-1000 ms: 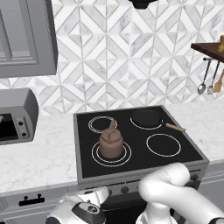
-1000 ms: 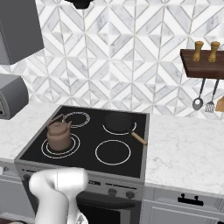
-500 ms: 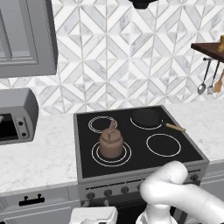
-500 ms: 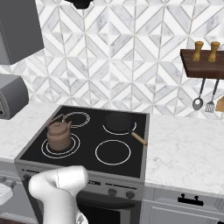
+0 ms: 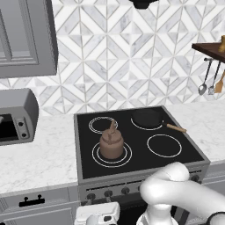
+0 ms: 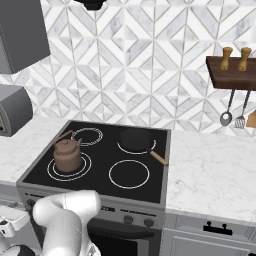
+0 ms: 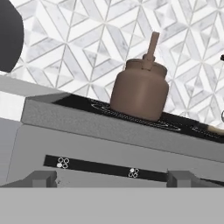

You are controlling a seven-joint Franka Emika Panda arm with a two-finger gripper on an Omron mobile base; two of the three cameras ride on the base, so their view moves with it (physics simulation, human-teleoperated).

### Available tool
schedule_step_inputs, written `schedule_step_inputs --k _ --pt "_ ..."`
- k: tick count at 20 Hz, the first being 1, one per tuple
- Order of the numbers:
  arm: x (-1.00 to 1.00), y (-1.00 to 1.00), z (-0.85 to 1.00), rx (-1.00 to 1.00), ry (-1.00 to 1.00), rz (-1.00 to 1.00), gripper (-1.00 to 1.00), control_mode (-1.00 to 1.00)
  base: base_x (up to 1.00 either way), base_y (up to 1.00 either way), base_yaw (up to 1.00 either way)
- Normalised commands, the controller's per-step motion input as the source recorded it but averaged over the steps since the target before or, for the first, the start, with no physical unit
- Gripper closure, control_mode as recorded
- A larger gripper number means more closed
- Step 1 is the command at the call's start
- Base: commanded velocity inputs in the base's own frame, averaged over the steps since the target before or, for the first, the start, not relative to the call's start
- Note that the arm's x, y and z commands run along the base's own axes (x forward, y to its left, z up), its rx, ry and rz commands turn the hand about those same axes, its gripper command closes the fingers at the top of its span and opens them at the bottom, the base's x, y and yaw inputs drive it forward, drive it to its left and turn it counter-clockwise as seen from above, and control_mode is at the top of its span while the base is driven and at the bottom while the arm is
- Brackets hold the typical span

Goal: Pick the kettle from the counter and place it on a stove burner. Then turn the burner on.

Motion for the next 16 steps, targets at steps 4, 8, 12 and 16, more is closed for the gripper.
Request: schedule_step_inputs --k 4,8,12,16 --pt "0.03 0.34 -0.26 0.00 -0.04 0.00 -1.00 -1.00 0.00 0.00 0.00" --pt "0.27 0.17 -0.24 0.00 -0.05 0.00 -1.00 -1.00 0.00 0.00 0.00" --pt "0.21 0.00 -0.53 -0.02 -0.02 0.00 -1.00 -1.00 0.00 0.00 0.00" --pt "0.20 0.00 -0.36 0.00 -0.04 0.00 -1.00 -1.00 0.00 0.00 0.00"
